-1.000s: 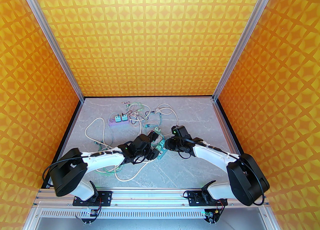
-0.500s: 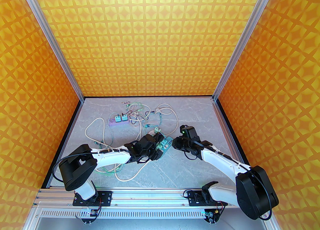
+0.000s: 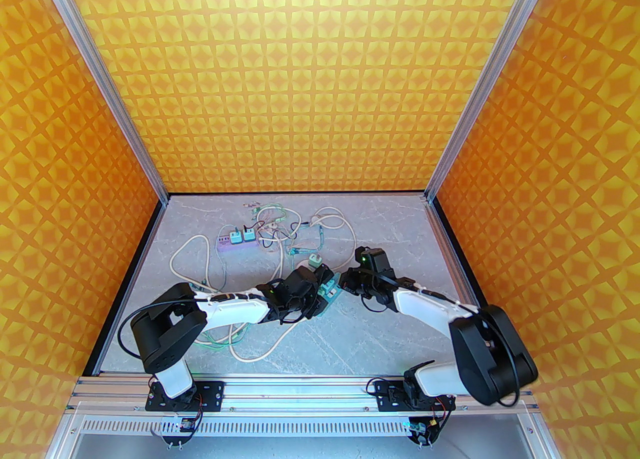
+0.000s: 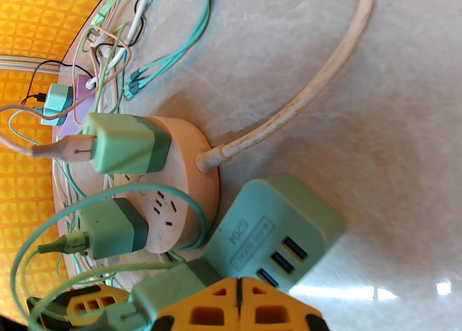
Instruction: Pull the plug off the socket
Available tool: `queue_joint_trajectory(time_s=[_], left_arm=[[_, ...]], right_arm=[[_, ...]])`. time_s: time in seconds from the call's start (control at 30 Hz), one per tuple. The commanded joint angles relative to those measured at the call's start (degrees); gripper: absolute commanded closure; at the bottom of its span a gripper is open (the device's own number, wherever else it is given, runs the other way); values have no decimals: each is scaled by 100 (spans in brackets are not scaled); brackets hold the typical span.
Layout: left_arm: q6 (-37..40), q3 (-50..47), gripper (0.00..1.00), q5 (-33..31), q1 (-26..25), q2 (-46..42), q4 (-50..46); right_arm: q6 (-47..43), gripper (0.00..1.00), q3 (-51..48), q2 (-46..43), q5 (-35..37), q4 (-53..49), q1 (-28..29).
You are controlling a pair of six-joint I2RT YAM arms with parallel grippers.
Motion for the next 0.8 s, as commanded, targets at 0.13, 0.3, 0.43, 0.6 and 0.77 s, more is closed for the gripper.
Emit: queue_joint_trajectory(time_s=[0.13, 0.3, 0.43, 0.6, 0.77], left_arm=[[75, 225, 72, 30, -120, 128, -122], [55, 269, 74, 16, -151, 141, -174], [50, 315, 75, -141, -182, 160, -244], [16, 406, 78, -552, -252, 182, -411], [3, 456, 82, -914, -279, 34, -482]], right_arm=[[177, 100, 166, 389, -281, 495, -48], [28, 100, 127, 624, -316, 245, -55], [-77, 100, -104, 606, -2, -14, -55], [-100, 100, -473, 513, 273, -68, -59], [-131, 100, -560, 618, 392, -32, -66]])
